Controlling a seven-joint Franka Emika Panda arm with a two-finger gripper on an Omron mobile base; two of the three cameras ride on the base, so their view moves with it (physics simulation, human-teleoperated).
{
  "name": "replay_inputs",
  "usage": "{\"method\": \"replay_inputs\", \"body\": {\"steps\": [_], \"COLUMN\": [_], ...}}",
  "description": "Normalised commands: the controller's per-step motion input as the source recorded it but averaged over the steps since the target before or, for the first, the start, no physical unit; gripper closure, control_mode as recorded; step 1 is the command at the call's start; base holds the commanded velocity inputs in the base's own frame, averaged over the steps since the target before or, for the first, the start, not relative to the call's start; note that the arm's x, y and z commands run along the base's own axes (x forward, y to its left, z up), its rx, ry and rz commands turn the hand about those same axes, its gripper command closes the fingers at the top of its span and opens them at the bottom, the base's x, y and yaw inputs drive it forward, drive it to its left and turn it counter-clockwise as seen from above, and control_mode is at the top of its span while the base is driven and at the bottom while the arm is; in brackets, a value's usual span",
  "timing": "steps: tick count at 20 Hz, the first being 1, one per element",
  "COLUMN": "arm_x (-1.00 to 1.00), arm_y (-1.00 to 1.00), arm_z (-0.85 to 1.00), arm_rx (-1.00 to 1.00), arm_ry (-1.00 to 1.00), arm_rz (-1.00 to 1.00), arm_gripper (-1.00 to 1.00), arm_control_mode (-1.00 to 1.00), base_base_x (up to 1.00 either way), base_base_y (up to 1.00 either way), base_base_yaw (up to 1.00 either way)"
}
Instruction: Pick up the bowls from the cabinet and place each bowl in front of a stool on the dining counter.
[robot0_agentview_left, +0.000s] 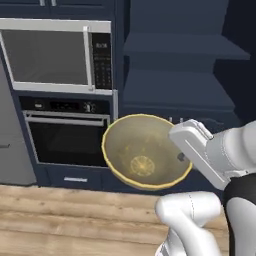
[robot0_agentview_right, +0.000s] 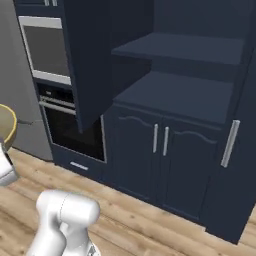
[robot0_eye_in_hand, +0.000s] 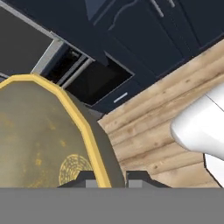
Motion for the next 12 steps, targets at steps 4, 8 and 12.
{"method": "replay_inputs", "body": {"steps": [4,8,12], "arm_x": [0.00,0.00,0.00], "arm_y": [0.00,0.00,0.00], "arm_z": [0.00,0.00,0.00], "arm_rx": [0.00,0.00,0.00], "arm_ry": [0.00,0.00,0.00], "arm_rz": [0.00,0.00,0.00], "arm_gripper": [1.00,1.00,1.00], "arm_control_mode": [1.00,1.00,1.00], "base_base_x": [0.51,0.53,0.59], "base_base_y": [0.74,0.75,0.72], "base_base_yaw": [0.45,0.43,0.44]}}
